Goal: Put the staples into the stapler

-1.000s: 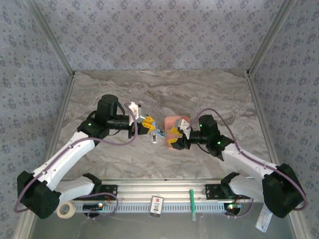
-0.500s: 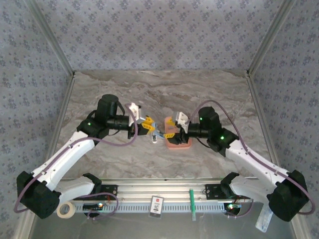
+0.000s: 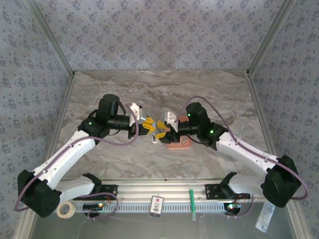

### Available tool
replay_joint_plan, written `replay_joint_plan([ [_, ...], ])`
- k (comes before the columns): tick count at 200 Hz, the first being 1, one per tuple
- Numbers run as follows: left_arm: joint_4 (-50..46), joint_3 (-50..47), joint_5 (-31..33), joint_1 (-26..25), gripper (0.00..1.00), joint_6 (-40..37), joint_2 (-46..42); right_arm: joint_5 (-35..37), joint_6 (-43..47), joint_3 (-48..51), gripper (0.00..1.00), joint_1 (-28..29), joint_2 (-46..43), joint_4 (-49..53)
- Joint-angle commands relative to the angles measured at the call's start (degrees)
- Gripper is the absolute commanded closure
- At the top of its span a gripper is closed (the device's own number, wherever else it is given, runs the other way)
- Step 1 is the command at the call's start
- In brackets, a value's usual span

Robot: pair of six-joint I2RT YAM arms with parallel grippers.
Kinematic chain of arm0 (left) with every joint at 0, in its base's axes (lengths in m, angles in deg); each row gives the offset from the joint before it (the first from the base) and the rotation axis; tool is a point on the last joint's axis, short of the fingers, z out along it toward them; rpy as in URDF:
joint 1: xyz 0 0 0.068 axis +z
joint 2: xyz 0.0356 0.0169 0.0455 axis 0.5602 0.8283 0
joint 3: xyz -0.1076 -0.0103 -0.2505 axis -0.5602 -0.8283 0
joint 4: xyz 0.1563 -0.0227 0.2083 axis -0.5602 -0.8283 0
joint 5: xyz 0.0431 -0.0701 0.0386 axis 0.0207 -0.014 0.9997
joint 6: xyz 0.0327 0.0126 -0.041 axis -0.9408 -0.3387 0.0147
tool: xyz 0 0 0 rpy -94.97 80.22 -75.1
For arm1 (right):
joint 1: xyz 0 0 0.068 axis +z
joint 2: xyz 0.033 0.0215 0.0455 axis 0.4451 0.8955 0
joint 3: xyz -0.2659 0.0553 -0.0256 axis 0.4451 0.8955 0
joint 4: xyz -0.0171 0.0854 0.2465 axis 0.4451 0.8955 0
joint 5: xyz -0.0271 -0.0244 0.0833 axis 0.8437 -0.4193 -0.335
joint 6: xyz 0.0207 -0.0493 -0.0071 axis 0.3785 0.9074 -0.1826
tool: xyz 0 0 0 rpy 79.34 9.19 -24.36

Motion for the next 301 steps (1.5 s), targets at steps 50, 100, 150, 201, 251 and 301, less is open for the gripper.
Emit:
replay_joint_plan([
  [50, 1.85, 1.18, 1.37, -0.84, 0.62, 0.86, -0.19, 1.29, -1.89, 0.53, 0.77, -1.65, -2.64, 0.86],
  [100, 8.33, -1.41, 19.99, -1.61, 0.18, 16.75, 0.87, 18.27, -13.85, 1.3, 0.83, -7.71, -5.71, 11.95],
  [150, 11.36, -5.54, 35.96, -4.01, 0.07, 27.21, 2.6, 36.11, -30.14, 1.09, 0.86, -17.09, -3.54, 25.57],
  [201, 12.81, -8.2, 40.22, -4.86, 0.06, 28.58, 3.92, 38.81, -37.04, 4.28, 0.86, -27.34, 3.06, 27.77],
  [251, 12.63, -8.4, 40.58, -4.83, 0.06, 28.7, 5.24, 40.42, -37.03, 2.3, 0.84, -29.5, 12.93, 27.67],
  [301, 12.71, -8.44, 40.81, -4.91, 0.06, 28.66, 5.91, 45.16, -37.03, 0.73, 0.83, -29.06, 18.76, 24.77],
])
